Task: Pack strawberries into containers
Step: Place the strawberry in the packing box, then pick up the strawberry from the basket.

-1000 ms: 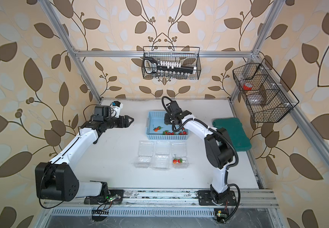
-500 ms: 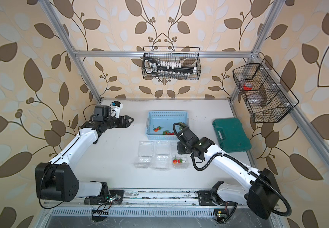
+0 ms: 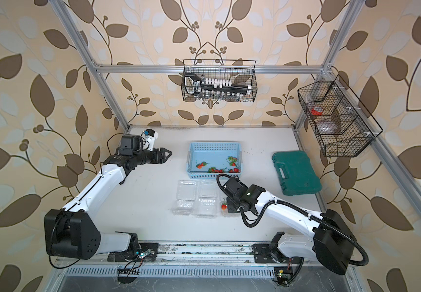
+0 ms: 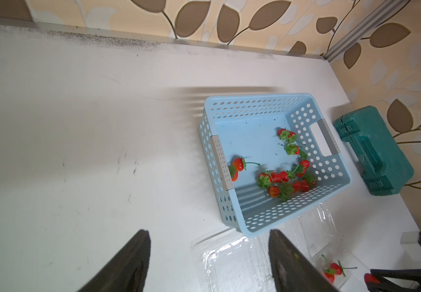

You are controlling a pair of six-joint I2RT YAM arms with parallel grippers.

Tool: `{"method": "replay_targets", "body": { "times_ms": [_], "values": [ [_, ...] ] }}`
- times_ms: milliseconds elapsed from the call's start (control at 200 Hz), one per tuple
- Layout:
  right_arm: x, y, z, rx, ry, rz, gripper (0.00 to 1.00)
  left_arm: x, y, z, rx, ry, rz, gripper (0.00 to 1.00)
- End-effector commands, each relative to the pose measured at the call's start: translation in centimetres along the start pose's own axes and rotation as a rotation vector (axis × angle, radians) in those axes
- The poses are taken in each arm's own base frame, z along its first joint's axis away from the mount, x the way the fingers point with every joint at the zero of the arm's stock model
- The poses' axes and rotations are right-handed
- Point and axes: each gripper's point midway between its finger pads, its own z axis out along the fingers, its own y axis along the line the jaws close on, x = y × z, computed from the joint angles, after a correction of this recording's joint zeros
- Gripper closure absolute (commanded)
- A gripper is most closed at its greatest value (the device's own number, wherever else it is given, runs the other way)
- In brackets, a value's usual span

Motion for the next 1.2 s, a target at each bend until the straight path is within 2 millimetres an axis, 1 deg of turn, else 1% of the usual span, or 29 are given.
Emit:
{"method": "replay_targets", "body": {
  "times_ms": [0,150,215,250,360,475,515,560,605,620,655,755,775,845,850,895,1025,1095,1140,1195],
  "values": [
    [0.4,-0.8,0.5,0.048,0.007,0.002,0.64,-1.7,-1.6,-1.4,0.023,-0.052,0.032,0.25],
    [0.0,-1.2,0.3,0.076,-0.007,-0.008,0.59,-1.7,-1.5,-1.4,0.022,-0.050,0.031,0.25],
    [-0.5,-1.2,-0.1,0.086,-0.024,-0.014,0.59,-1.6,-1.5,-1.3,0.021,-0.046,0.030,0.25],
    [-1.2,-1.2,-0.5,0.091,-0.044,-0.017,0.58,-1.7,-1.5,-1.3,0.021,-0.048,0.032,0.25],
    [-4.0,-0.9,-2.4,0.086,-0.105,-0.023,0.58,-1.6,-1.4,-1.3,0.020,-0.047,0.031,0.25],
    [-8.0,0.0,-4.5,0.048,-0.198,-0.026,0.58,-1.6,-1.3,-1.2,0.017,-0.045,0.029,0.25],
    [-9.4,0.3,-4.8,0.036,-0.223,-0.028,0.58,-1.6,-1.3,-1.2,0.017,-0.045,0.030,0.25],
    [-10.7,0.4,-4.6,0.035,-0.230,-0.034,0.59,-1.5,-1.3,-1.1,0.017,-0.040,0.029,0.25],
    [-12.0,1.3,-4.5,0.031,-0.242,-0.061,0.59,-1.5,-1.2,-1.0,0.014,-0.039,0.030,0.25],
    [-12.8,0.8,-4.4,0.041,-0.249,-0.048,0.58,-1.4,-1.2,-1.0,0.014,-0.038,0.028,0.25],
    [-14.0,1.1,-4.0,0.038,-0.250,-0.049,0.58,-1.4,-1.1,-1.0,0.012,-0.038,0.029,0.25],
    [-17.2,2.6,-2.6,0.009,-0.260,-0.071,0.58,-1.4,-1.0,-0.8,0.009,-0.033,0.030,0.25],
    [-18.0,3.1,-2.1,0.002,-0.260,-0.082,0.58,-1.3,-1.0,-0.8,0.008,-0.031,0.028,0.25],
    [-19.9,4.0,-0.4,-0.014,-0.229,-0.099,0.58,-1.2,-0.9,-0.6,0.010,-0.025,0.026,0.25],
    [-20.2,4.1,-0.6,-0.020,-0.235,-0.100,0.58,-1.2,-0.9,-0.6,0.010,-0.026,0.027,0.25],
    [-21.5,4.8,0.4,-0.032,-0.220,-0.107,0.58,-1.1,-0.9,-0.4,0.010,-0.022,0.026,0.25],
    [-24.1,7.4,4.3,-0.161,-0.161,-0.077,0.58,-1.0,-0.8,-0.2,0.011,-0.013,0.022,0.25],
    [-25.3,8.9,5.8,-0.242,-0.143,-0.051,0.58,-1.0,-0.7,-0.2,0.008,-0.011,0.023,0.25],
    [-26.1,9.4,6.7,-0.270,-0.146,-0.032,0.58,-0.9,-0.8,-0.2,0.008,-0.010,0.024,0.25],
    [-26.6,9.9,8.1,-0.299,-0.128,-0.021,0.59,-0.9,-0.7,-0.1,0.008,-0.011,0.023,0.25]
  ]
}}
